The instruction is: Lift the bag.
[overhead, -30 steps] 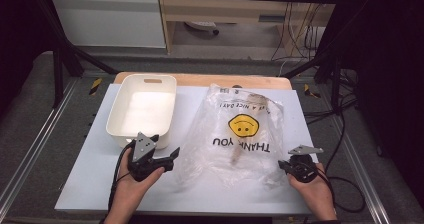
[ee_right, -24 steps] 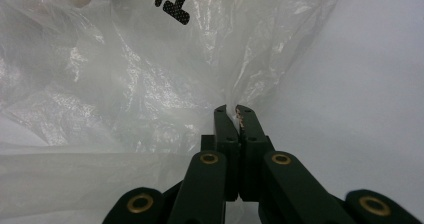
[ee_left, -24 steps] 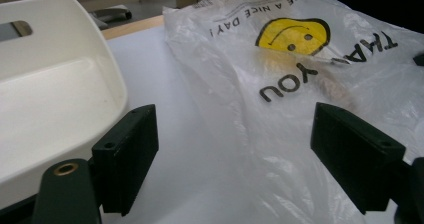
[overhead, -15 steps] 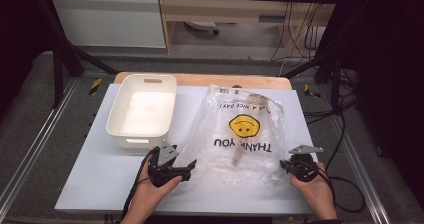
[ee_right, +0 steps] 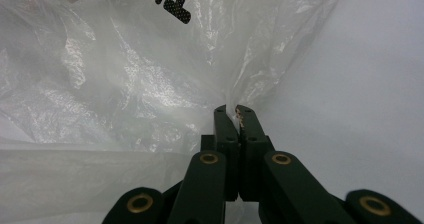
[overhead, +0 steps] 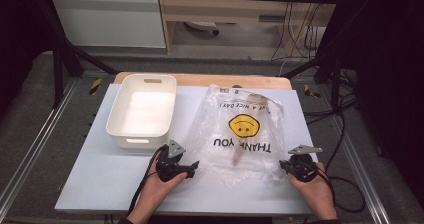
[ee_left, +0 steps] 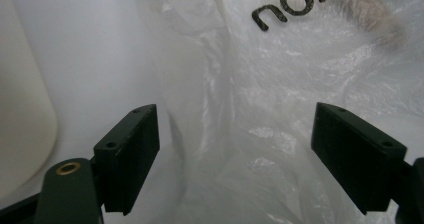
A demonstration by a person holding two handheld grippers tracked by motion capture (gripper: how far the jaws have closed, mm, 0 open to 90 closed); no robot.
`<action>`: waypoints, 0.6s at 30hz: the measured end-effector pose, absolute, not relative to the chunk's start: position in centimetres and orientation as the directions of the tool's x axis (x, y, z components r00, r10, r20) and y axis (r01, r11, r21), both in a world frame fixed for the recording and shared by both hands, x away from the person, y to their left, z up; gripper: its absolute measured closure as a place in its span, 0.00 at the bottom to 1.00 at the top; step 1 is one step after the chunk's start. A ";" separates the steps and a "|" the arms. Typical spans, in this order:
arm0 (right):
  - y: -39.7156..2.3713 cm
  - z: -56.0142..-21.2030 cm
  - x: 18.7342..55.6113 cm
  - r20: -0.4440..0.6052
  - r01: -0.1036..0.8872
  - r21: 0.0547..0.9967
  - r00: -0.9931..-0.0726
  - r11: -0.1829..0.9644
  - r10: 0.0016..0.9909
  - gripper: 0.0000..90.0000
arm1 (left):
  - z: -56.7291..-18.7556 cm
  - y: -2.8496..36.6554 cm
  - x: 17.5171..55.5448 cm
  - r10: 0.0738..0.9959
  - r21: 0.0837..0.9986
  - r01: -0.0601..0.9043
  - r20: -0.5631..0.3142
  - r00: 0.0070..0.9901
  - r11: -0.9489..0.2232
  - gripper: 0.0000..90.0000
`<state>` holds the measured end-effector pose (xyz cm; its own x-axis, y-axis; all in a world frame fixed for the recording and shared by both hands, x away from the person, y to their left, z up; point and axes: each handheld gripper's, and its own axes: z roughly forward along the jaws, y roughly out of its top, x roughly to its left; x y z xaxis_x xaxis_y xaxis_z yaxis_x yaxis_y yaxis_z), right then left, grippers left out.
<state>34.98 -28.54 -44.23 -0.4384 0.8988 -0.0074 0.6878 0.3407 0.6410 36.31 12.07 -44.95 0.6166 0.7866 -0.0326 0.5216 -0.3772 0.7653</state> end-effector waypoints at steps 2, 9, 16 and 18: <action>-28.5 -44.2 35.0 -0.008 0.688 0.640 -0.439 0.342 0.898 1.00 | -45.1 12.0 36.3 0.776 0.756 0.525 -0.035 0.629 -0.391 0.32; -28.4 -44.3 34.9 -0.013 0.680 0.644 -0.448 0.350 0.894 1.00 | -45.6 11.6 36.0 0.756 0.744 0.506 0.000 0.654 -0.437 0.70; -28.2 -44.1 34.6 0.000 0.675 0.654 -0.451 0.341 0.892 0.95 | -45.7 12.4 36.3 0.758 0.753 0.500 -0.004 0.653 -0.427 0.88; -27.9 -44.0 34.3 0.011 0.667 0.669 -0.451 0.329 0.892 0.84 | -45.7 12.6 36.3 0.754 0.753 0.503 -0.014 0.657 -0.424 0.93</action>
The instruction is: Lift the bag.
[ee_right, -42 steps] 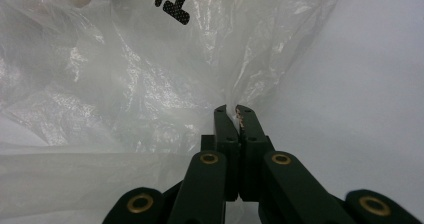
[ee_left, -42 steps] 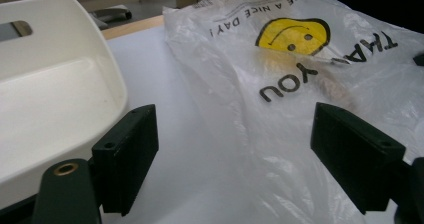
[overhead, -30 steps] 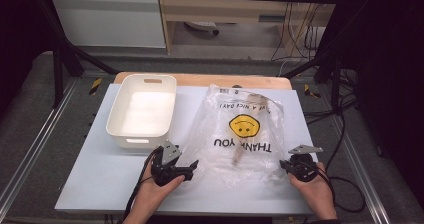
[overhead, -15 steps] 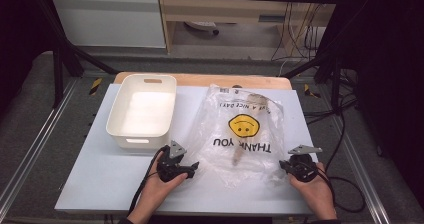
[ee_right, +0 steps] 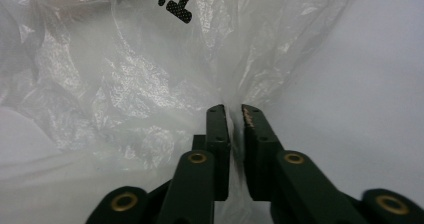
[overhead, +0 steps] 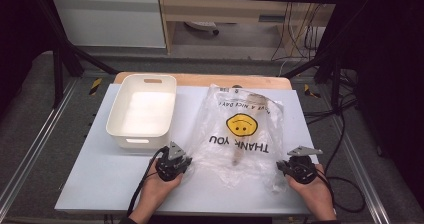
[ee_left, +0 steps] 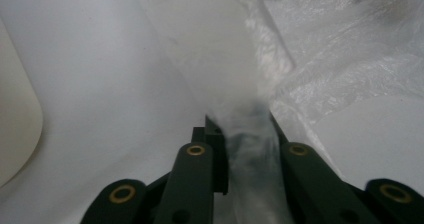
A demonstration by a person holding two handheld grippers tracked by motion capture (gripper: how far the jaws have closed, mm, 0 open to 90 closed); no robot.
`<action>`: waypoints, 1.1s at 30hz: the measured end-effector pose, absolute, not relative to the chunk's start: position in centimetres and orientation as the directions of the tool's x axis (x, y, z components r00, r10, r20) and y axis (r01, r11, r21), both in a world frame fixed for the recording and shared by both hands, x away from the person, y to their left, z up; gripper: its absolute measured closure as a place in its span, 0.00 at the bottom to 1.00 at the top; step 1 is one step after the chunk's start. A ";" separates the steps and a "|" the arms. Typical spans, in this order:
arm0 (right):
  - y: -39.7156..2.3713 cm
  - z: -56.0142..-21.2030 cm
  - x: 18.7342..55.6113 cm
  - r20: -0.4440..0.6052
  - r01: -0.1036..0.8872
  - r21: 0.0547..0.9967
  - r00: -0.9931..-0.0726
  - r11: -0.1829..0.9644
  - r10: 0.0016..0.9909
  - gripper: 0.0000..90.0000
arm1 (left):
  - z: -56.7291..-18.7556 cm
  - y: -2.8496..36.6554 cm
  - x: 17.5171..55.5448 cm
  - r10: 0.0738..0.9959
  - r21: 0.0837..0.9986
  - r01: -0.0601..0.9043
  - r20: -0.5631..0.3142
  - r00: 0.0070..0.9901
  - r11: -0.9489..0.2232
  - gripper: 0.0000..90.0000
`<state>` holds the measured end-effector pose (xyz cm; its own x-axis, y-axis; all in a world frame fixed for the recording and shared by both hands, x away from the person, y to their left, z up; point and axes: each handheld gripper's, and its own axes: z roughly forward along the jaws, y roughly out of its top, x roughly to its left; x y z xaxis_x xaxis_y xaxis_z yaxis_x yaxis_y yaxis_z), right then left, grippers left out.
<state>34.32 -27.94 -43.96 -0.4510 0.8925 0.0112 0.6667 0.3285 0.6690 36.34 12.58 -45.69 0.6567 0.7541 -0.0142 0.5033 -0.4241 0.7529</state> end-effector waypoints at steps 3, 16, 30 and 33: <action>-27.5 -43.7 34.0 0.018 0.653 0.685 -0.458 0.323 0.889 0.65 | -45.7 12.6 36.3 0.753 0.754 0.500 -0.012 0.658 -0.425 0.94; -28.7 -44.5 31.8 0.023 0.647 0.704 -0.434 0.293 0.901 0.20 | -45.8 12.7 36.3 0.749 0.758 0.491 -0.003 0.662 -0.430 0.94; -27.3 -45.4 31.6 -0.001 0.622 0.683 -0.524 0.383 0.852 0.32 | -45.9 12.6 36.2 0.749 0.762 0.482 0.006 0.662 -0.432 0.94; -26.9 -45.2 31.7 -0.009 0.604 0.686 -0.552 0.407 0.834 0.54 | -45.9 12.6 36.2 0.749 0.762 0.481 0.007 0.662 -0.432 0.95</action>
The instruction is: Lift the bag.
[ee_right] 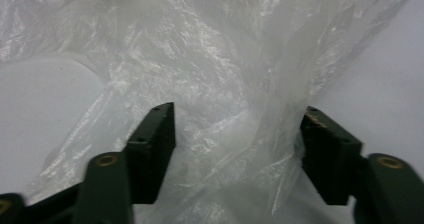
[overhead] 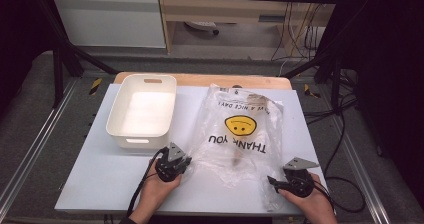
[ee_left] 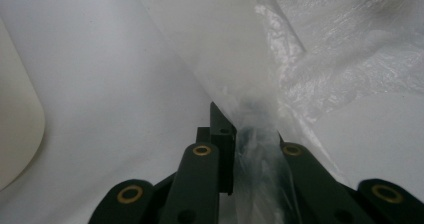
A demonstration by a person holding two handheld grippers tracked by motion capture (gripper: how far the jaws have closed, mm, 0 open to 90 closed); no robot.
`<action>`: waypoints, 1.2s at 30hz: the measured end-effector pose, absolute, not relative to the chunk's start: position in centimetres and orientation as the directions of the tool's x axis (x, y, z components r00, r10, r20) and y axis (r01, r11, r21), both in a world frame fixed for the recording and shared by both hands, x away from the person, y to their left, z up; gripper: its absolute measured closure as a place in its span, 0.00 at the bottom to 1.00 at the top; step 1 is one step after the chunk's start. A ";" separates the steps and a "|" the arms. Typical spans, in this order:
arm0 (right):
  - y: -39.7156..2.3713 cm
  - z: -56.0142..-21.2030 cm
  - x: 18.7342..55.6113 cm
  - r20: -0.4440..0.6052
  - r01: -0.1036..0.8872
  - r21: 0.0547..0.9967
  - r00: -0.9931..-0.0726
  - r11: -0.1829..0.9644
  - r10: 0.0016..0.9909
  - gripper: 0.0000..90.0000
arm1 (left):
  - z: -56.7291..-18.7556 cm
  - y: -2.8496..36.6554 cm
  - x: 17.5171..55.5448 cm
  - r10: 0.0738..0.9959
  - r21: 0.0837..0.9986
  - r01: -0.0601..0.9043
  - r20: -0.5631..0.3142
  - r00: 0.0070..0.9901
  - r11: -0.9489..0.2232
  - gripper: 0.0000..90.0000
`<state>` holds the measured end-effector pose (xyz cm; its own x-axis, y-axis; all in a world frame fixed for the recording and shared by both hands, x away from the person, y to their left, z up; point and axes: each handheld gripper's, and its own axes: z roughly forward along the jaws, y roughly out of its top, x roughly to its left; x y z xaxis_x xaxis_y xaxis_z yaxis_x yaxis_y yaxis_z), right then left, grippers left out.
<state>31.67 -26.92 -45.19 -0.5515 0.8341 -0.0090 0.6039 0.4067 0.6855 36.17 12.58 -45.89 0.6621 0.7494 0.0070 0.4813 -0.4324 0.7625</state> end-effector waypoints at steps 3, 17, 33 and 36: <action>-26.6 -45.1 31.7 -0.011 0.599 0.683 -0.562 0.417 0.827 0.63 | -45.9 12.6 36.2 0.749 0.763 0.480 0.009 0.662 -0.434 0.95; -25.4 -44.8 32.5 -0.004 0.585 0.676 -0.606 0.449 0.795 1.00 | -45.9 12.5 36.2 0.744 0.764 0.476 0.010 0.668 -0.437 0.98; -23.2 -42.6 32.9 0.011 0.514 0.736 -0.660 0.441 0.751 1.00 | -42.6 12.8 36.0 0.717 0.797 0.460 -0.049 0.695 -0.391 1.00; -22.8 -41.9 33.4 0.017 0.518 0.735 -0.660 0.439 0.751 1.00 | -41.9 12.8 36.1 0.712 0.799 0.458 -0.053 0.700 -0.390 1.00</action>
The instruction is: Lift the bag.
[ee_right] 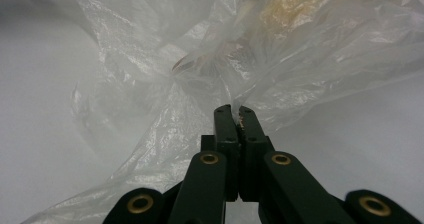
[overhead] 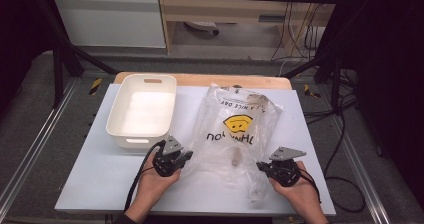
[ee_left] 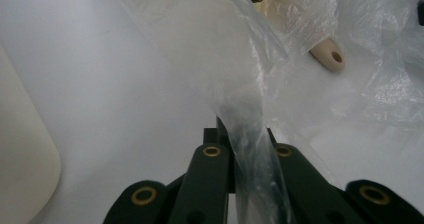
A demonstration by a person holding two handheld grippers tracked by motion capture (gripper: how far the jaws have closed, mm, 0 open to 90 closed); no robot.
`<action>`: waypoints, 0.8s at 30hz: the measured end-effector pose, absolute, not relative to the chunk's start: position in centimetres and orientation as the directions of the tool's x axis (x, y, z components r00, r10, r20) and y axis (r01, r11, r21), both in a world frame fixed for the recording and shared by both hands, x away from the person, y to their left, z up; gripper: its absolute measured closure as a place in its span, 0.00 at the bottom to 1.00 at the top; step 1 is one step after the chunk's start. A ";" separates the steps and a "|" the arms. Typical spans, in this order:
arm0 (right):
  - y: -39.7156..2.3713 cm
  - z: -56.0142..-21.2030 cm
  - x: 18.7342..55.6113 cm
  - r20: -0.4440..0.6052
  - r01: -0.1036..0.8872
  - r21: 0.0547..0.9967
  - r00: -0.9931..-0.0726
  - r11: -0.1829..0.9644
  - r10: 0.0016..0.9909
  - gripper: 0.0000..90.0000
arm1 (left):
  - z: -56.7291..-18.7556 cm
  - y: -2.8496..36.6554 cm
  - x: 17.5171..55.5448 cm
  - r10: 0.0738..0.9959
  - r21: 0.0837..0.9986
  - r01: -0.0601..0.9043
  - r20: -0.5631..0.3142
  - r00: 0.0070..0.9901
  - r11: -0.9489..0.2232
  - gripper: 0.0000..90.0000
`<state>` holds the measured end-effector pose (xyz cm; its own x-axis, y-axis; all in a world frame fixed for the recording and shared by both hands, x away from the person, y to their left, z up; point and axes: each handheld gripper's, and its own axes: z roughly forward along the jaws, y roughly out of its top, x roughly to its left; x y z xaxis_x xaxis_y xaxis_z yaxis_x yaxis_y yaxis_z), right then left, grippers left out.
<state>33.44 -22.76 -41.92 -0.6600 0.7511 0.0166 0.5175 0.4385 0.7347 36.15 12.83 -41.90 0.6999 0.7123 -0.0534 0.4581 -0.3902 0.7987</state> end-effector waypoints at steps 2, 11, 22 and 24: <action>-22.5 -41.8 33.7 0.030 0.527 0.729 -0.663 0.437 0.748 1.00 | -41.7 12.9 36.3 0.709 0.797 0.465 -0.067 0.702 -0.386 1.00; -21.8 -41.0 34.5 0.030 0.517 0.732 -0.675 0.444 0.737 1.00 | -40.4 12.9 37.1 0.703 0.797 0.469 -0.080 0.707 -0.381 1.00; -21.5 -40.2 35.2 0.037 0.508 0.739 -0.686 0.443 0.726 1.00 | -39.4 13.0 37.6 0.698 0.797 0.466 -0.079 0.712 -0.384 1.00; -21.5 -40.1 35.2 0.036 0.505 0.741 -0.689 0.443 0.724 1.00 | -39.2 13.1 37.7 0.696 0.798 0.466 -0.083 0.713 -0.382 1.00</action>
